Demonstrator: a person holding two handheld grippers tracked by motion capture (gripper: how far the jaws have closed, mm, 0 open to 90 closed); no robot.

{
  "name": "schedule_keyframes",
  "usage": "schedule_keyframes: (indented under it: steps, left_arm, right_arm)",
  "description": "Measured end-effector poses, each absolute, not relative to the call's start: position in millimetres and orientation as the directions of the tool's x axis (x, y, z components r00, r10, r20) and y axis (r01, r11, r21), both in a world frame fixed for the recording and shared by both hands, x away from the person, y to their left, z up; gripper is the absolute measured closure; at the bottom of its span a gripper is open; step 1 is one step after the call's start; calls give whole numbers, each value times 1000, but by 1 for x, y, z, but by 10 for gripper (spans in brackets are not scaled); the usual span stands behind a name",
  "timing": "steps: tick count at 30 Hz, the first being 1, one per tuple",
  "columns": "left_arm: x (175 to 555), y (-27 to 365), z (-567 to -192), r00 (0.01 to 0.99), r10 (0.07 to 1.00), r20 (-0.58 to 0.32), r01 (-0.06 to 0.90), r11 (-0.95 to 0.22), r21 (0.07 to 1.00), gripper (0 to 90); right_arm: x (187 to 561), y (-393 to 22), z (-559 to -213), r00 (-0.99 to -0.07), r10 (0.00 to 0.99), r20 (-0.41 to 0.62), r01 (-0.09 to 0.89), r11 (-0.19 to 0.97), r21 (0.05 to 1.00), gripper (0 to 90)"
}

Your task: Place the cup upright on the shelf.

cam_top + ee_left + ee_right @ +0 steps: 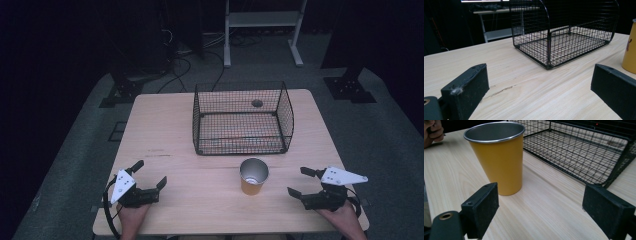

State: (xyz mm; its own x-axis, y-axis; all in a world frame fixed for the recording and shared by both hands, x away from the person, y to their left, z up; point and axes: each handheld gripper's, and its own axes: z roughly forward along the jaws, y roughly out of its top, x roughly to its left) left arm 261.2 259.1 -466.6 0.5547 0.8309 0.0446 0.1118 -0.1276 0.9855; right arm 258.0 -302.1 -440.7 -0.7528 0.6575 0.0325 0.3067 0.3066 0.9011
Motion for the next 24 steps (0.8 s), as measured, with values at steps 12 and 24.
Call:
schedule_keyframes:
  steps: [12, 24]
  left_arm:
    - [261, 259, -467, 555, 830, 45, 111, -128, 986, 8]
    - [261, 259, -467, 556, 830, 46, 110, -128, 986, 8]
  right_arm:
    - [261, -289, -441, -780, 625, 31, 296, 325, 898, 128]
    - [263, -269, -442, -802, 595, 44, 293, 330, 897, 91]
